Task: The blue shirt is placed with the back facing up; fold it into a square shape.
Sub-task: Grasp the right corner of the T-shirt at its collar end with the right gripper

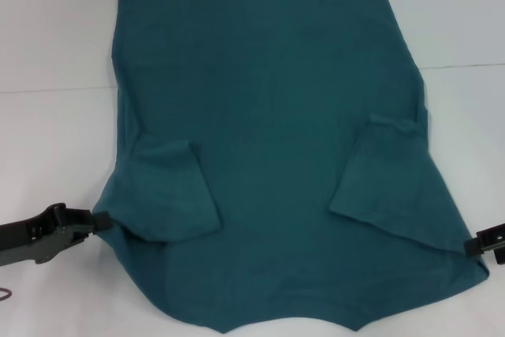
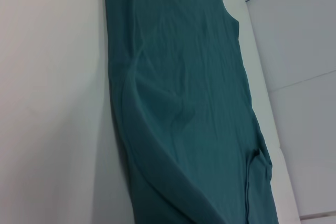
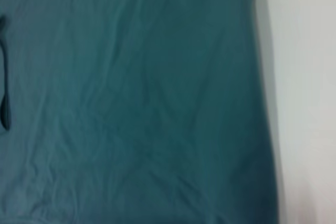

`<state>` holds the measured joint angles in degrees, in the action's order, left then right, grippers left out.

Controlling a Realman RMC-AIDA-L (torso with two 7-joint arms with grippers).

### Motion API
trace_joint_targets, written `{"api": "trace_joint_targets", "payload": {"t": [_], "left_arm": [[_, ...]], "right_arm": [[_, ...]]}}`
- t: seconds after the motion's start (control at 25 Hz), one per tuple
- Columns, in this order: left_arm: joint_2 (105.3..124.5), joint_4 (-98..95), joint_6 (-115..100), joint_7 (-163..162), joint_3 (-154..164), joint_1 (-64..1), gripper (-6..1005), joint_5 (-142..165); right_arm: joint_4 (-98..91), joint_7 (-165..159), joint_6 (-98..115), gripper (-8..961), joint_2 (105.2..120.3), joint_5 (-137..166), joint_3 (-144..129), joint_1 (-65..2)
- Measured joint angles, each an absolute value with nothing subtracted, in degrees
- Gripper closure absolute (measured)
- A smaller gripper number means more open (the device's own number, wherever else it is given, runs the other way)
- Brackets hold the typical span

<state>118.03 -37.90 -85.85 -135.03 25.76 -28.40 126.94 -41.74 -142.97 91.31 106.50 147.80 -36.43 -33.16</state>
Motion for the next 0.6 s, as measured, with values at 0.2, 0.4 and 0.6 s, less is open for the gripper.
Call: {"api": "trace_joint_targets", "payload": {"t": [0.2,0.4,0.6], "left_arm": [[117.98,-37.79,-85.85,-135.03,25.75,-28.39,981,126.92],[117.95,-37.79,-85.83,-135.03,25.75,-28.39,981,126.91],[117.95,-37.79,-85.78,-135.01,25.75,-28.3,981,126.76]], "right_arm": [[-41.54,-142.77,90.4,206,107.35,148.2,-37.78,-33.9],[-41.28,-142.99,89.98,206,107.8,148.24,-38.73,-34.17],[-41.25,-143.02,89.74,206,107.99,148.27,-40.53,-34.47]]}}
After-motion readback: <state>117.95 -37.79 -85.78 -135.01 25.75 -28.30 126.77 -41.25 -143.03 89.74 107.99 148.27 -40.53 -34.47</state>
